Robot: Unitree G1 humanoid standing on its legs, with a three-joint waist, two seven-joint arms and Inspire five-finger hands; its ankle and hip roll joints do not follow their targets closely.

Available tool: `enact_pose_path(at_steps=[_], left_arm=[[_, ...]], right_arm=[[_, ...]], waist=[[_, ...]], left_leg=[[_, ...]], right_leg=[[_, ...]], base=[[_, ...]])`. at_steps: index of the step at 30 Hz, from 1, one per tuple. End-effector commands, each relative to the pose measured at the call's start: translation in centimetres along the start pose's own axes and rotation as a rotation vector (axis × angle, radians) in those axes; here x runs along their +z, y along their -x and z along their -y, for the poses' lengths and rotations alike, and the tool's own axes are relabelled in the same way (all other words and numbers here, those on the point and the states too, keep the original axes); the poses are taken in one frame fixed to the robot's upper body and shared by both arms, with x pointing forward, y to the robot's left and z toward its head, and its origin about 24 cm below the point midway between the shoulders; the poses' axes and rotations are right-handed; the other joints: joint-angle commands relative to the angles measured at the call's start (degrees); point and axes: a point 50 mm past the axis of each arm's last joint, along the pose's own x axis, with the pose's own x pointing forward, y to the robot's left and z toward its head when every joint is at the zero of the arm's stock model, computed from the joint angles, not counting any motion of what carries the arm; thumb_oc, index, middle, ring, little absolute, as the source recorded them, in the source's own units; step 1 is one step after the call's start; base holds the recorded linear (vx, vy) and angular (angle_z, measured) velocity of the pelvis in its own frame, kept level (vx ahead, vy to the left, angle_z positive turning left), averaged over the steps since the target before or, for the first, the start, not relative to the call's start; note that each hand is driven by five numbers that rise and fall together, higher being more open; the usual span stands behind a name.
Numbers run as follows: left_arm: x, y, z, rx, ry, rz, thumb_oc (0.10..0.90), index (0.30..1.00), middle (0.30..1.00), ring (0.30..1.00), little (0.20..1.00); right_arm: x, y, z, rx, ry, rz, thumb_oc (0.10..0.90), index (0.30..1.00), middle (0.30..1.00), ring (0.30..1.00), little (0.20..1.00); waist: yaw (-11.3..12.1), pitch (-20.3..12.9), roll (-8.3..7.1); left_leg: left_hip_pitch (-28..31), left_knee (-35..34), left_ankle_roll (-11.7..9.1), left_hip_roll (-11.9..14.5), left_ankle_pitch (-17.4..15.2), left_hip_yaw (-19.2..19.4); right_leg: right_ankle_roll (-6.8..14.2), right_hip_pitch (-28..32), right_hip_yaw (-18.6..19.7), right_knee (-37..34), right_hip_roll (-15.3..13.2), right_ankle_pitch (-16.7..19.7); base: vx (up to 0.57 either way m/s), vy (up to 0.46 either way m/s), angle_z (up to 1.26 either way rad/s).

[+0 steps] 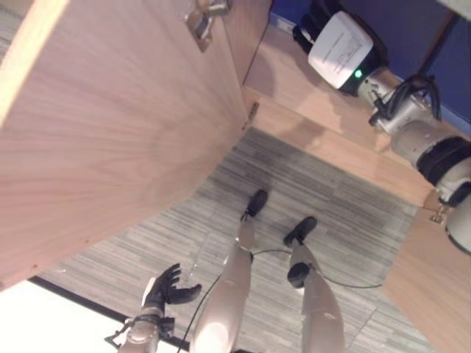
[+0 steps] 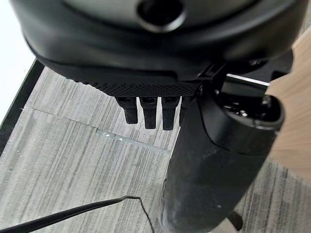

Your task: Put the empty folder in the office cabinet

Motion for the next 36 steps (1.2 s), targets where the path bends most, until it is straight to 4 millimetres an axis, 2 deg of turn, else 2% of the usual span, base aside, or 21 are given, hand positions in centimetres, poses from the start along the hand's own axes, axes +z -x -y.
enact_pose_path(at_steps=[1, 2, 6, 9, 10, 15, 22, 29, 30, 32, 33, 36], left_arm=[[-3.1, 1.1, -1.1, 0.031, -0.040, -0.108, 0.800, 0.900, 0.900, 0.900, 0.900], [-3.1, 1.1, -1.2, 0.032, -0.042, -0.109, 0.800, 0.900, 0.900, 0.900, 0.900], [-3.2, 1.1, -0.6, 0.019, -0.050, -0.116, 0.800, 0.900, 0.900, 0.900, 0.900], [-3.0, 1.0, -0.6, 0.014, -0.053, -0.111, 0.800, 0.900, 0.900, 0.900, 0.900], [-3.0, 0.9, -0.6, 0.010, -0.060, -0.109, 0.800, 0.900, 0.900, 0.900, 0.900], [-3.0, 0.8, -0.8, 0.012, -0.077, -0.117, 0.800, 0.900, 0.900, 0.900, 0.900], [-3.3, 0.6, -0.3, 0.004, -0.090, -0.140, 0.800, 0.900, 0.900, 0.900, 0.900], [-4.2, 0.8, -0.4, 0.012, -0.094, -0.186, 0.800, 0.900, 0.900, 0.900, 0.900], [-4.1, 0.8, -0.3, 0.015, -0.092, -0.182, 0.800, 0.900, 0.900, 0.900, 0.900], [-4.1, 0.7, -0.3, 0.017, -0.087, -0.184, 0.800, 0.900, 0.900, 0.900, 0.900], [-4.1, 0.7, -0.2, 0.017, -0.087, -0.182, 0.800, 0.900, 0.900, 0.900, 0.900], [-4.5, 0.9, -0.1, 0.023, -0.086, -0.200, 0.800, 0.900, 0.900, 0.900, 0.900]], right_arm=[[-9.9, 2.9, -1.7, 0.104, 0.162, -0.283, 0.800, 0.900, 0.900, 0.900, 0.900], [-9.8, 2.9, -1.8, 0.106, 0.161, -0.283, 0.800, 0.900, 0.900, 0.900, 0.900], [-7.4, 3.1, -2.4, 0.093, 0.061, -0.265, 0.800, 0.900, 0.900, 0.900, 0.900], [-6.6, 3.2, -2.7, 0.093, 0.024, -0.268, 0.800, 0.900, 0.900, 0.900, 0.900], [-5.5, 3.5, -3.2, 0.108, -0.014, -0.267, 0.800, 0.900, 0.900, 0.900, 0.900], [-3.1, 4.2, -4.2, 0.149, -0.075, -0.240, 0.800, 0.900, 0.900, 0.900, 0.900], [0.5, 4.6, -4.5, 0.174, -0.175, -0.191, 0.800, 0.900, 0.900, 0.900, 0.900], [4.6, 4.5, -3.4, 0.152, -0.265, -0.072, 0.800, 0.900, 0.900, 0.900, 0.900], [5.1, 4.5, -3.2, 0.150, -0.286, -0.063, 0.800, 0.900, 0.900, 0.900, 0.900], [6.0, 4.4, -2.6, 0.132, -0.325, -0.040, 0.800, 0.900, 0.900, 0.900, 0.900], [6.4, 4.2, -2.2, 0.120, -0.351, -0.037, 0.800, 0.900, 0.900, 0.900, 0.900], [8.0, 3.9, -0.9, 0.081, -0.438, 0.001, 0.800, 0.900, 0.900, 0.900, 0.900]], waist=[[0.5, 2.5, 0.89], [0.6, 2.5, 0.80], [0.6, 1.8, 1.49], [0.6, 1.4, 1.62], [0.5, 0.8, 1.81], [0.3, -0.5, 1.63], [-0.6, -2.8, 1.64], [-1.9, -5.8, 0.87], [-2.1, -5.8, 0.98], [-2.6, -6.8, 0.69], [-2.6, -6.8, 0.79], [-3.1, -7.8, 0.33]], left_leg=[[6.8, -5.4, 3.1, -1.6, -2.7, 1.0], [6.9, -5.4, 3.1, -1.6, -2.7, 1.0], [8.3, -5.4, 3.3, -1.8, -2.9, 1.4], [9.1, -5.4, 3.4, -1.9, -3.0, 1.6], [10.2, -5.4, 3.5, -2.1, -3.1, 1.6], [13.0, -5.4, 3.9, -2.2, -3.6, 2.2], [17.3, -5.3, 4.8, -2.7, -4.8, 2.8], [21.3, -5.2, 5.7, -3.0, -6.3, 3.2], [21.2, -5.0, 6.1, -3.4, -5.0, 3.4], [22.8, -5.2, 6.1, -3.2, -6.6, 3.2], [22.6, -5.0, 6.6, -3.6, -5.4, 3.4], [23.8, -4.9, 6.9, -3.7, -6.0, 3.6]], right_leg=[[5.2, 9.5, -1.3, -9.3, 0.4, 0.2], [5.2, 9.6, -1.3, -9.3, 0.3, 0.2], [5.4, 11.2, -1.4, -9.2, -0.2, 0.2], [5.6, 12.1, -1.3, -9.2, -0.5, 0.4], [5.6, 13.3, -1.2, -9.2, -0.7, 0.4], [5.9, 16.3, -0.8, -9.4, -1.1, 0.5], [5.9, 20.6, 0.0, -9.4, -1.9, 0.2], [6.2, 24.9, 0.4, -9.6, -2.6, -0.3], [5.9, 25.0, -0.5, -9.6, -3.1, 1.0], [6.4, 26.3, 0.4, -9.7, -3.1, -0.3], [6.0, 26.1, -0.3, -9.6, -3.5, 0.9], [6.0, 27.3, -0.1, -9.5, -3.9, 0.6]], base=[[0.00, 0.012, 0.03], [0.00, 0.013, 0.04], [-0.01, 0.016, 0.03], [-0.01, 0.037, -0.03], [0.01, 0.048, -0.03], [0.02, 0.046, -0.01], [0.04, 0.043, -0.06], [0.05, 0.052, 0.01], [-0.03, 0.091, -0.01], [0.05, 0.038, -0.01], [0.04, 0.036, 0.02], [0.02, 0.052, 0.03]])
